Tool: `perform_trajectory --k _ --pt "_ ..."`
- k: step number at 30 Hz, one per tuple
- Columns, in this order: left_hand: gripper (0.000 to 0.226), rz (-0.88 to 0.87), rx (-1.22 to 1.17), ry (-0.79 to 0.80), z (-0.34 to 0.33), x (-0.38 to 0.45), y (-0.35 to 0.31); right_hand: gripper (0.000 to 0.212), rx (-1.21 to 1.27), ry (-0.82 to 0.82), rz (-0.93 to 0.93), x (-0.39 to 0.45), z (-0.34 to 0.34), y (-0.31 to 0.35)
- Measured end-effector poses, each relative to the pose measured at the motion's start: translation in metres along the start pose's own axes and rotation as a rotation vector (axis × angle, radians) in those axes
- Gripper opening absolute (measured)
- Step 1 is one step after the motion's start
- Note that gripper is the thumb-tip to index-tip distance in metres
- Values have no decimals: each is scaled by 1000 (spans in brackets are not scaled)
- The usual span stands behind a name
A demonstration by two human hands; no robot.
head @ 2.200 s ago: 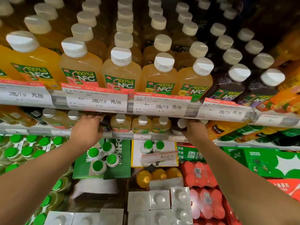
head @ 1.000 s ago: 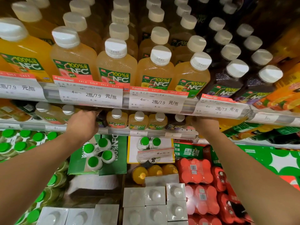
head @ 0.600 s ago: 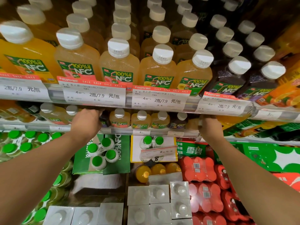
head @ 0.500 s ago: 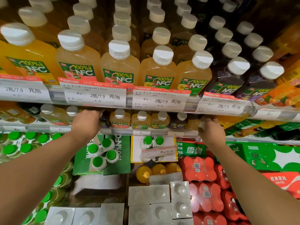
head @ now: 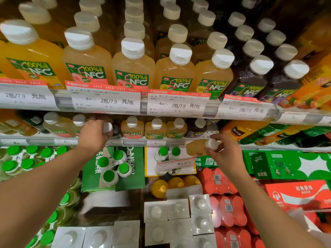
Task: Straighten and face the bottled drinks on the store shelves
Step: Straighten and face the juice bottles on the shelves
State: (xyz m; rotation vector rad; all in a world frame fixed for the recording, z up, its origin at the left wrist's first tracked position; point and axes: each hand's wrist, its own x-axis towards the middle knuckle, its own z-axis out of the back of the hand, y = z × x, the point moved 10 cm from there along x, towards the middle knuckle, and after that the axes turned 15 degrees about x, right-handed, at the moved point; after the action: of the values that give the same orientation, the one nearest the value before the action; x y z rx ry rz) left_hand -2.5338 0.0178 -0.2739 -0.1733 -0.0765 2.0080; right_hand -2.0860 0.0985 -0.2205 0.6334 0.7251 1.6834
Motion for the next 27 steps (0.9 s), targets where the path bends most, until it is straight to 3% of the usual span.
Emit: perform_trajectory --k 9,16,27 --pt "41 -45 -314 -120 43 -40 8 41 119 -2 97 -12 -26 60" --pt "62 -168 -460 -35 54 -72 16 40 36 149 240 -13 -82 114" --pt "55 -103 -617 -106 74 -107 64 34 -12 299 330 -6 -199 202"
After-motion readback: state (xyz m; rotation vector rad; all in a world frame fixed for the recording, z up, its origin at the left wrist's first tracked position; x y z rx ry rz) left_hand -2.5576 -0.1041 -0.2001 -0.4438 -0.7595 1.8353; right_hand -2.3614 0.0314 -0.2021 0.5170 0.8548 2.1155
